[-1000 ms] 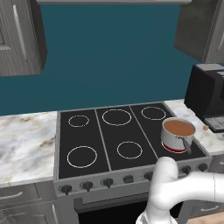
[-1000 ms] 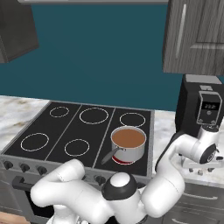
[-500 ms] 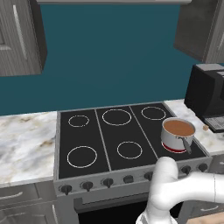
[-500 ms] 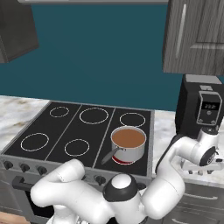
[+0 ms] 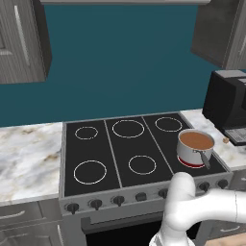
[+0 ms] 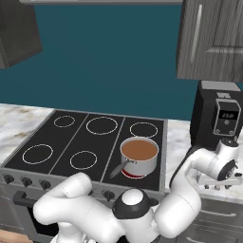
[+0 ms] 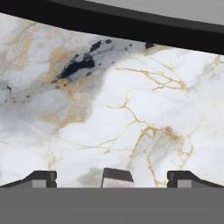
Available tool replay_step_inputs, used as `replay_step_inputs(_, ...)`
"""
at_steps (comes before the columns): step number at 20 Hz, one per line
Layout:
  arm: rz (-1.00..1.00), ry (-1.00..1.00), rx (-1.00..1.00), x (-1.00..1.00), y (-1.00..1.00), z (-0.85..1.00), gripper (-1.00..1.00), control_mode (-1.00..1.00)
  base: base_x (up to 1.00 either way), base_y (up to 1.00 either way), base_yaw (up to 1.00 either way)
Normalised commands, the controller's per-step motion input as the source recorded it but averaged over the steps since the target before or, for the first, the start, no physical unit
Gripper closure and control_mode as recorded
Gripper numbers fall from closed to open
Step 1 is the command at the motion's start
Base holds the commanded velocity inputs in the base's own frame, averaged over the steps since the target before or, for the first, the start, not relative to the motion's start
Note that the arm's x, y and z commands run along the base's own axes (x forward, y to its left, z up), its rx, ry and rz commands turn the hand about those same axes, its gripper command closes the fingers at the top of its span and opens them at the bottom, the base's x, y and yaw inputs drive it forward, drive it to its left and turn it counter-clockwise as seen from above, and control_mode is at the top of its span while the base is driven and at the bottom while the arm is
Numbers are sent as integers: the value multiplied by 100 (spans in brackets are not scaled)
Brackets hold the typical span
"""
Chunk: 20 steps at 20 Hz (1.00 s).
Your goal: Pick up the sugar cube(s) and place them in the saucepan with hot chocolate.
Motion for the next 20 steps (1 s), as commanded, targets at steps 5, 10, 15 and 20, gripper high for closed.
replay_step_inputs(5, 0, 0, 1, 0, 0, -18, 100, -100, 0, 0, 0)
replay_step_inputs(10, 0, 0, 0, 0, 0, -2, 100, -100, 0, 0, 0)
replay_step_inputs(15, 0, 0, 0, 0, 0, -1, 100, -100, 0, 0, 0)
replay_step_inputs(20, 0, 0, 0, 0, 0, 0, 100, -100, 0, 0, 0)
